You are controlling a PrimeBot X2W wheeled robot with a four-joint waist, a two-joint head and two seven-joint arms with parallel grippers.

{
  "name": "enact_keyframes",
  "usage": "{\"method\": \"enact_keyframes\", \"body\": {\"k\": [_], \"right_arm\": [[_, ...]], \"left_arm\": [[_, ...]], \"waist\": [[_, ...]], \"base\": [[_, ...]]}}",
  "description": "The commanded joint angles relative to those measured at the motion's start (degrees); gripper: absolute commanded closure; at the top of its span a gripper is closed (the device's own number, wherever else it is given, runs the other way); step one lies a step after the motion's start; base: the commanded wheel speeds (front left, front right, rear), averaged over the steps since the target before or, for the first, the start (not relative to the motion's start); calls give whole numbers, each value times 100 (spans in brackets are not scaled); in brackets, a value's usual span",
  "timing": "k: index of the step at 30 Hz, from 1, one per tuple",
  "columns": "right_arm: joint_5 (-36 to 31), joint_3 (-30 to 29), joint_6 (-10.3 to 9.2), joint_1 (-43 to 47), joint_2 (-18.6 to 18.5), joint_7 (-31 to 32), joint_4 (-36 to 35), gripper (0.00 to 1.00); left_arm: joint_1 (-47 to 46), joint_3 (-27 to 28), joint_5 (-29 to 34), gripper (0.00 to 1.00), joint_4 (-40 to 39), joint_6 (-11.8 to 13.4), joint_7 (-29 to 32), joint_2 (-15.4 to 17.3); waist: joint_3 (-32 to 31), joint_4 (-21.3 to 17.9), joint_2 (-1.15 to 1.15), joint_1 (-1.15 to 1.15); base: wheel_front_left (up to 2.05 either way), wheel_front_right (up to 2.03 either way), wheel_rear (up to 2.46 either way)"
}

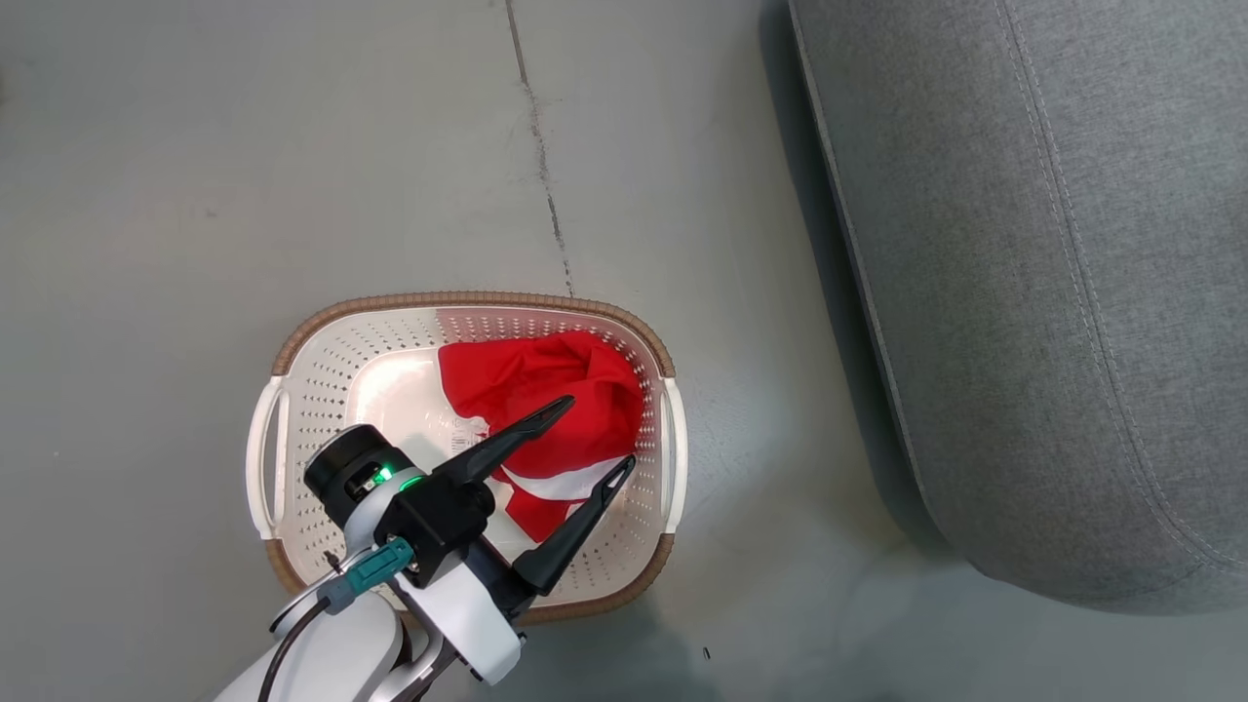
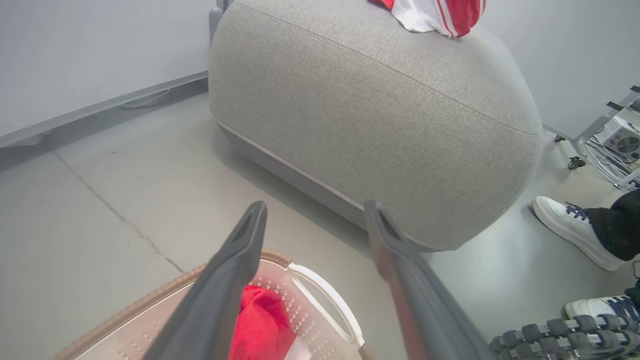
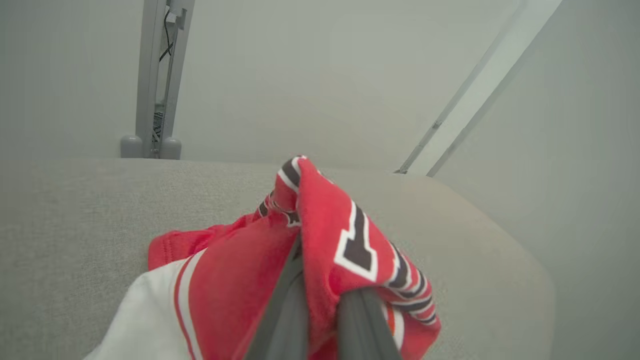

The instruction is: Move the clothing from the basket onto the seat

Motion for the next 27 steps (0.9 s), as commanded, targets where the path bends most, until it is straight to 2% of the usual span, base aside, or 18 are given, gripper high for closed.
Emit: {"method": "enact_keyframes", "body": {"k": [1, 9, 10, 11, 18, 23, 27], "right_arm": [[-47, 56, -1, -127, 20, 1, 226, 100], [40, 114, -1, -396, 99, 667, 1477, 100], [91, 83, -1, -459, 91, 649, 1551, 34], [127, 39, -1, -486, 64, 620, 1623, 0], [158, 132, -1, -442, -27, 555, 2002, 0], [301, 469, -1, -322, -10, 625, 2231, 0], [431, 866, -1, -179, -174, 571, 2266, 0]], "left_arm": [[1, 7, -6, 0, -25, -8, 1, 33], [-76, 17, -79, 0, 3, -8, 1, -25], [-88, 12, -87, 0, 16, -8, 1, -21], [-95, 8, -99, 0, 33, -8, 1, -22], [-21, 64, -79, 0, 142, -8, 1, -198], [70, -31, -120, 0, 258, -8, 1, -488], [158, -71, -162, 0, 391, -8, 1, -712]], "waist": [[28, -2, 0, 0], [34, 49, 0, 0], [25, 54, 0, 0], [10, 58, 0, 0], [-350, 90, 0, 0], [-842, 143, 0, 0], [-1288, 176, 0, 0]], "base": [[0, 0, 0], [0, 0, 0], [0, 0, 0], [0, 0, 0], [0, 0, 0], [0, 0, 0], [0, 0, 0]]}}
